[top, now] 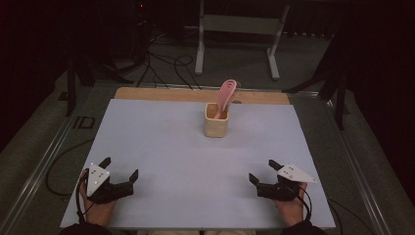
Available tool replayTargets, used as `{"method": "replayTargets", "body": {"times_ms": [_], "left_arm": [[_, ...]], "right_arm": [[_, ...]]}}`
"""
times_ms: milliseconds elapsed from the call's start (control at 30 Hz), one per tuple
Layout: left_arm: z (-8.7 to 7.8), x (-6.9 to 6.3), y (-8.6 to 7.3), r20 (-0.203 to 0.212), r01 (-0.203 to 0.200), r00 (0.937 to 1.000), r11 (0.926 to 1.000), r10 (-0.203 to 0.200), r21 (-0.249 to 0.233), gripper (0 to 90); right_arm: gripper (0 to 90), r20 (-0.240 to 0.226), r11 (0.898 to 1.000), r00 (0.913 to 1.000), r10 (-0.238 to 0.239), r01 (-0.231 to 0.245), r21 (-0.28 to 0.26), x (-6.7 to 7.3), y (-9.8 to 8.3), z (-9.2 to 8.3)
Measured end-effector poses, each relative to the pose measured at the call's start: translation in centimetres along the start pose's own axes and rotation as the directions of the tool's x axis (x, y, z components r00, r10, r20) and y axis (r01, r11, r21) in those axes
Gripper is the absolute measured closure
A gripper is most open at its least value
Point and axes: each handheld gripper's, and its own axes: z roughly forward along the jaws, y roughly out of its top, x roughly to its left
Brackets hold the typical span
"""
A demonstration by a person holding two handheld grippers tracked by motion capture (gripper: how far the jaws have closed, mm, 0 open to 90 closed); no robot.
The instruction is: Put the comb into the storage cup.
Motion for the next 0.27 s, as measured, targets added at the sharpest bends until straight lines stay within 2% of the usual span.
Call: {"method": "replayTargets", "body": {"times_ms": [133,267], "left_arm": [[0.24,0.08,-0.08,0.016,0.011,0.9998,0.9999,-0.011,0.007,0.1],[0.38,-0.15,-0.09,0.029,-0.001,0.9996,0.9999,0.0,0.016,0.1]], "right_arm": [[8.8,0.014,1.0,0.9999,-0.008,0.007,0.006,0.15,-0.27,-0.26],[8.8,0.028,1.0,0.9996,-0.01,0.01,0.005,-0.09,-0.33,-0.52]]}}
